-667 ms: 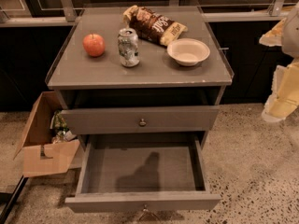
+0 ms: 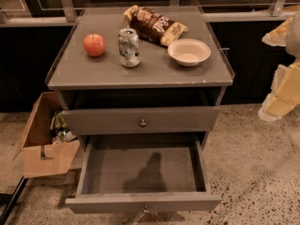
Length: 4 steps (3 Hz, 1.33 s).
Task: Place 7up can into middle drawer
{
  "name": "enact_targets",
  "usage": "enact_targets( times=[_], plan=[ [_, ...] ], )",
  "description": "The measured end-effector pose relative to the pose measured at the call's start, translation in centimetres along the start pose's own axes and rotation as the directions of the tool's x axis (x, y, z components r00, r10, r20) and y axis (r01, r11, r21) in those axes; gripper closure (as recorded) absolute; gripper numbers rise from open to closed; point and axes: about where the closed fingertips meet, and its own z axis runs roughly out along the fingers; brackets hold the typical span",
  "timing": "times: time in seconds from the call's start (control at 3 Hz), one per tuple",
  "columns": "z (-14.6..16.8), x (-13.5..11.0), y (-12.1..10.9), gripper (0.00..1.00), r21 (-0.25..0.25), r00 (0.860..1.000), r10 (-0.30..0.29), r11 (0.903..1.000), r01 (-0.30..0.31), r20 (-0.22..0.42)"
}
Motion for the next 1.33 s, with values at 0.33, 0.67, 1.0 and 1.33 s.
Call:
enact_targets(
  times=[0.33,0.67,1.0,1.33],
  plan=[
    [0.8,-0.4,-0.4,0.00,0.022,0.984,0.111,0.9931,-0.115,0.140],
    [1.6,-2.4,-1.6,0.00,0.029,0.947,0.166,0.9832,-0.180,0.275],
    [2.6,-5.0,-2.7,0.00,0.009,0.922,0.158,0.9850,-0.172,0.354],
    [3.6,-8.1,-3.8,0.00,-0.017,0.910,0.118,0.9924,-0.122,0.398]
  ],
)
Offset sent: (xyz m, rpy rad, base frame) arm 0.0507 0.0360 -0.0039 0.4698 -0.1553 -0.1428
